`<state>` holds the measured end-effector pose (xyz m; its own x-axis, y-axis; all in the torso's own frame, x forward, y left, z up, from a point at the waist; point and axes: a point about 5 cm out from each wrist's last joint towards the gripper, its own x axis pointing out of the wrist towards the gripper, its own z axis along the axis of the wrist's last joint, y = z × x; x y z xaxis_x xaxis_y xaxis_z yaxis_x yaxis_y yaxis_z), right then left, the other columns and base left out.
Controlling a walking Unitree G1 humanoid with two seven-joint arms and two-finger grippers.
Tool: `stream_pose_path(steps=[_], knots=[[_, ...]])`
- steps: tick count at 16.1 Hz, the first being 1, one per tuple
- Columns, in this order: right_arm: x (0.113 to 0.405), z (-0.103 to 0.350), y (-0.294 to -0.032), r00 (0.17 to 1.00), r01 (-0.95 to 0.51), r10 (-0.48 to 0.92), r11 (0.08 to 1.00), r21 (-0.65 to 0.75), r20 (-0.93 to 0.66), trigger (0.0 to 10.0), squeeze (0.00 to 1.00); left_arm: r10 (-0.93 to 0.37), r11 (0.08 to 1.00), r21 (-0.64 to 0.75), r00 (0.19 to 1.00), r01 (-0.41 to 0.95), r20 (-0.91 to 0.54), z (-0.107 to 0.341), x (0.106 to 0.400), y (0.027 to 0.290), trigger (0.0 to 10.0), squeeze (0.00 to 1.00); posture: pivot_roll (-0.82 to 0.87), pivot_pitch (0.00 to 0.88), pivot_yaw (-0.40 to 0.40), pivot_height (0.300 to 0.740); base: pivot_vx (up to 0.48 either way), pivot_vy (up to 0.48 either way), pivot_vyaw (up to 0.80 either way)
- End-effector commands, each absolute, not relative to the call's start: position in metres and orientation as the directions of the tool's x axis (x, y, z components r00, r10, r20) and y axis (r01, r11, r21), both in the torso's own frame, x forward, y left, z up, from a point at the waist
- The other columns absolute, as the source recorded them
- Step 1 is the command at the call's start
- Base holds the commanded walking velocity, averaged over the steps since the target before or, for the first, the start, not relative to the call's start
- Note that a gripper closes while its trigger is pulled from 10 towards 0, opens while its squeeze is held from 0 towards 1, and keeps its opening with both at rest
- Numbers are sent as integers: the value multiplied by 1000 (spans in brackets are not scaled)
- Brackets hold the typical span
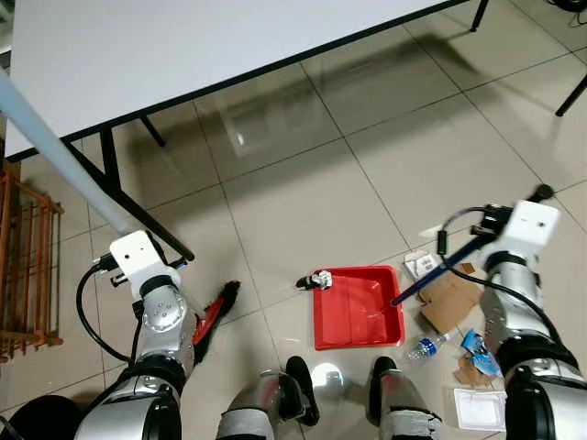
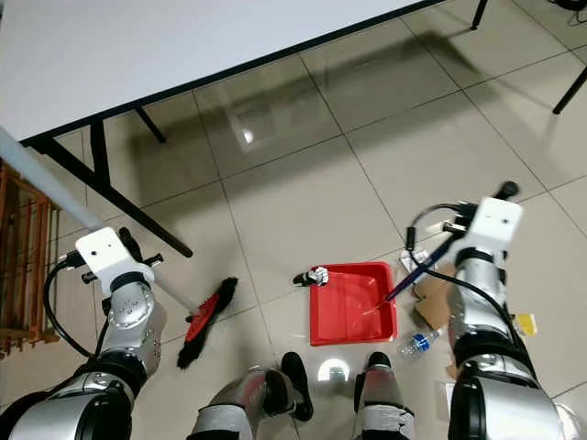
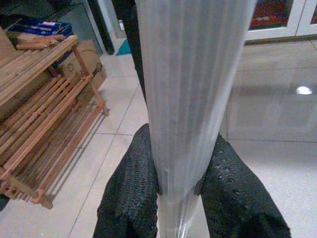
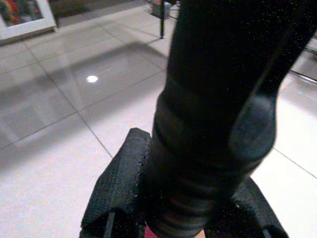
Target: Sweep floor
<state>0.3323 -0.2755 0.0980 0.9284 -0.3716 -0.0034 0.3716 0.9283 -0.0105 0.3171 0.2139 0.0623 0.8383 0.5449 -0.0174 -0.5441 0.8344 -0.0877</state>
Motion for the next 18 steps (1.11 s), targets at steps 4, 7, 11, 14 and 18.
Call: stream_pose_path(steps=[4, 7, 11, 14, 18], knots=[[307, 81, -312, 868, 486, -489, 872, -60, -83, 10000, 0, 571, 819, -46, 820, -572, -32, 56, 310, 225, 10000, 0, -177, 314, 220, 740, 0, 0, 0], [302, 82, -320, 856, 508, -512, 859, -60, -75, 10000, 0, 551, 833, -39, 834, -551, -29, 55, 311, 220, 10000, 0, -171, 330, 232, 740, 0, 0, 0], [298, 76, -318, 855, 508, -512, 859, -60, -83, 10000, 0, 483, 874, -41, 875, -484, -36, 67, 329, 203, 10000, 0, -174, 353, 235, 740, 0, 0, 0], [301, 74, -308, 866, 491, -493, 870, -46, -85, 10000, 0, 435, 899, -23, 897, -438, -77, 64, 332, 193, 10000, 0, -191, 363, 235, 740, 0, 0, 0], [308, 76, -293, 887, 456, -457, 890, -25, -69, 10000, 0, 421, 903, -55, 902, -427, -95, 72, 343, 176, 10000, 0, -215, 371, 227, 740, 0, 0, 0]])
